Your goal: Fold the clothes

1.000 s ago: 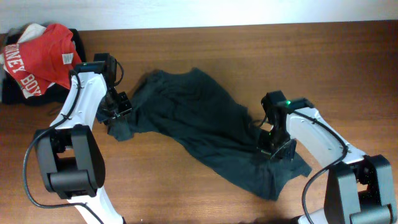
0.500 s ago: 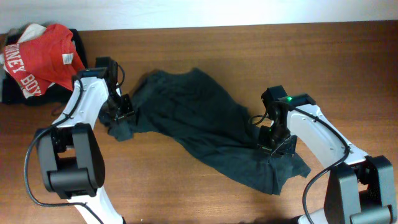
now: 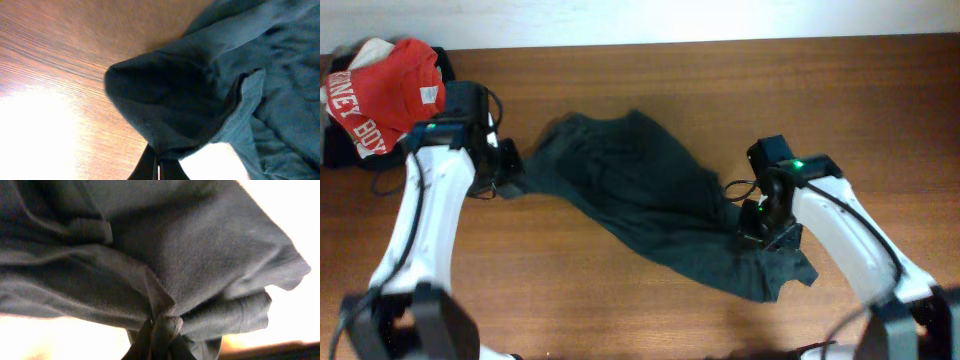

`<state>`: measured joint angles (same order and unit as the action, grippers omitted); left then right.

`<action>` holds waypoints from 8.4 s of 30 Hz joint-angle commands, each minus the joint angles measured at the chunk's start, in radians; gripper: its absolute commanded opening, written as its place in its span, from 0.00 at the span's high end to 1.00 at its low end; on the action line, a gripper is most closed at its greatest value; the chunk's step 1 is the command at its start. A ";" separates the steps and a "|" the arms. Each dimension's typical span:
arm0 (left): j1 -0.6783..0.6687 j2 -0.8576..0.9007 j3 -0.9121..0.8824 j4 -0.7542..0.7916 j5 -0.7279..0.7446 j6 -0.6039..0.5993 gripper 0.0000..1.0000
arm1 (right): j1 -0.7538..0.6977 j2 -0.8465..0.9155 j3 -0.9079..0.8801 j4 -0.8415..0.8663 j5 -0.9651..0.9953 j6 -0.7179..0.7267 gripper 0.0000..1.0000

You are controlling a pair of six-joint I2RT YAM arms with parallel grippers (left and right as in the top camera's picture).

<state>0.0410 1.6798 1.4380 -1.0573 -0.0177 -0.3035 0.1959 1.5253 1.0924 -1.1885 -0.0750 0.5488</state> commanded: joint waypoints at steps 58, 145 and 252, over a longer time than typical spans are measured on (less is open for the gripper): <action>0.003 -0.067 0.930 0.034 -0.164 -0.039 0.98 | -0.373 0.130 1.526 -0.271 0.030 -0.253 0.96; -0.248 0.710 0.285 1.025 0.041 0.366 0.16 | -0.242 0.169 0.184 -0.024 0.008 -0.230 0.01; 0.079 0.256 -0.240 0.011 0.018 0.038 0.99 | -0.153 0.394 -0.073 0.296 -0.061 -0.113 0.87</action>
<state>0.0799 1.9411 1.2057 -1.0702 0.0200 -0.2325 0.0463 1.8271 1.0370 -0.9295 -0.1783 0.3897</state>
